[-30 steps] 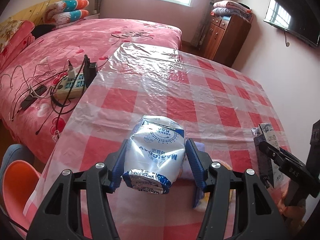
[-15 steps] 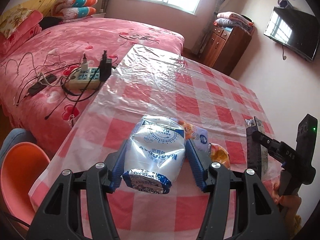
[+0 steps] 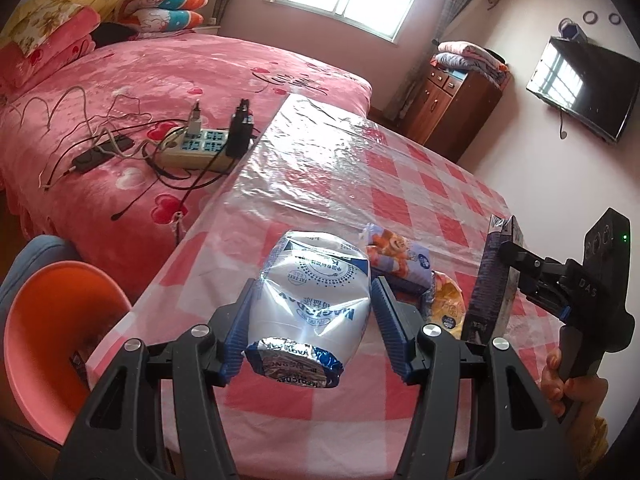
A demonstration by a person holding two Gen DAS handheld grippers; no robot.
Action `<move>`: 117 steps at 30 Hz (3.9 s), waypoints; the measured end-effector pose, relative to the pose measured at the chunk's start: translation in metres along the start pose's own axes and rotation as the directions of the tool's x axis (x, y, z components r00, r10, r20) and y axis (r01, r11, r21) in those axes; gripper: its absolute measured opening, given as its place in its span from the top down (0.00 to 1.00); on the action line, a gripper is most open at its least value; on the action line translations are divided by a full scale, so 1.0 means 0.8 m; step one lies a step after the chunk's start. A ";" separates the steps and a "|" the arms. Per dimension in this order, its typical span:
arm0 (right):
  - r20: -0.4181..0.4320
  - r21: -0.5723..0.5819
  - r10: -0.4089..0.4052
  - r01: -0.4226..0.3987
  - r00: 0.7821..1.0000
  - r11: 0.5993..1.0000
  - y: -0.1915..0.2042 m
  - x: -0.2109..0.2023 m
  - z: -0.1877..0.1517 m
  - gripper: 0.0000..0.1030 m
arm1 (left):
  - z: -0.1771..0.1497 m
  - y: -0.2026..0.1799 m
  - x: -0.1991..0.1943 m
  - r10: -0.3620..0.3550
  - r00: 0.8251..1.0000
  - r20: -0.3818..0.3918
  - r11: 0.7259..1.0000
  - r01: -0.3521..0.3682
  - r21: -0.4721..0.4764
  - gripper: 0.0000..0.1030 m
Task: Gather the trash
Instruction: 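Carry the milk bag and carton to the orange bucket and release both, then move both tools back to the tissue pack and yellow snack bag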
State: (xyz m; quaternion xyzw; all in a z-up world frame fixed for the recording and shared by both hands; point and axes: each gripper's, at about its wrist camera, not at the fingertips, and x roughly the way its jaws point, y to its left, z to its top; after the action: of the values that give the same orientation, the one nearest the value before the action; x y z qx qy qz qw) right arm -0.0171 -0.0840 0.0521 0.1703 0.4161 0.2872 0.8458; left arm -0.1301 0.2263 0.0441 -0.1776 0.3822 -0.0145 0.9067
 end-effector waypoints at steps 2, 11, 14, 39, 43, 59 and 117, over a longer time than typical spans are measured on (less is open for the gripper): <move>-0.012 -0.016 0.016 -0.016 1.000 1.000 0.018 0.007 -0.002 0.36 | -0.002 0.011 -0.005 -0.002 1.000 0.005 1.000 0.002 -0.014 0.43; -0.093 -0.079 0.117 -0.125 0.989 0.989 0.098 0.038 -0.007 0.37 | -0.015 0.068 -0.039 0.030 0.998 0.049 0.996 -0.025 -0.089 0.43; -0.135 -0.115 0.152 -0.168 0.979 0.979 0.136 0.055 -0.013 0.37 | -0.020 0.092 -0.053 0.057 0.996 0.064 0.991 -0.048 -0.124 0.43; -0.367 -0.192 0.205 -0.290 0.907 0.938 0.324 0.208 -0.079 0.13 | -0.077 0.284 -0.105 0.339 0.940 0.046 0.818 -0.271 -0.508 0.26; -0.295 -0.207 0.161 -0.228 0.942 0.951 0.296 0.187 -0.072 0.12 | -0.076 0.285 -0.102 0.339 0.940 0.039 0.820 -0.276 -0.501 0.26; -0.094 -0.272 0.002 -0.028 0.996 0.962 0.199 0.111 -0.065 0.09 | -0.062 0.212 -0.083 0.278 0.960 0.036 0.894 -0.245 -0.374 0.24; 0.131 -0.234 -0.209 0.235 0.969 0.943 0.040 0.025 -0.028 0.09 | -0.041 -0.016 0.017 0.164 0.984 -0.074 0.986 -0.166 -0.025 0.20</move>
State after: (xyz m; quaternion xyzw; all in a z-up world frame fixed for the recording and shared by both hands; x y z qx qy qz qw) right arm -0.0364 -0.0453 0.0438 0.0298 0.3490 0.2303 0.9079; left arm -0.1419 0.2019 0.0180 -0.1586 0.4280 0.0604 0.8877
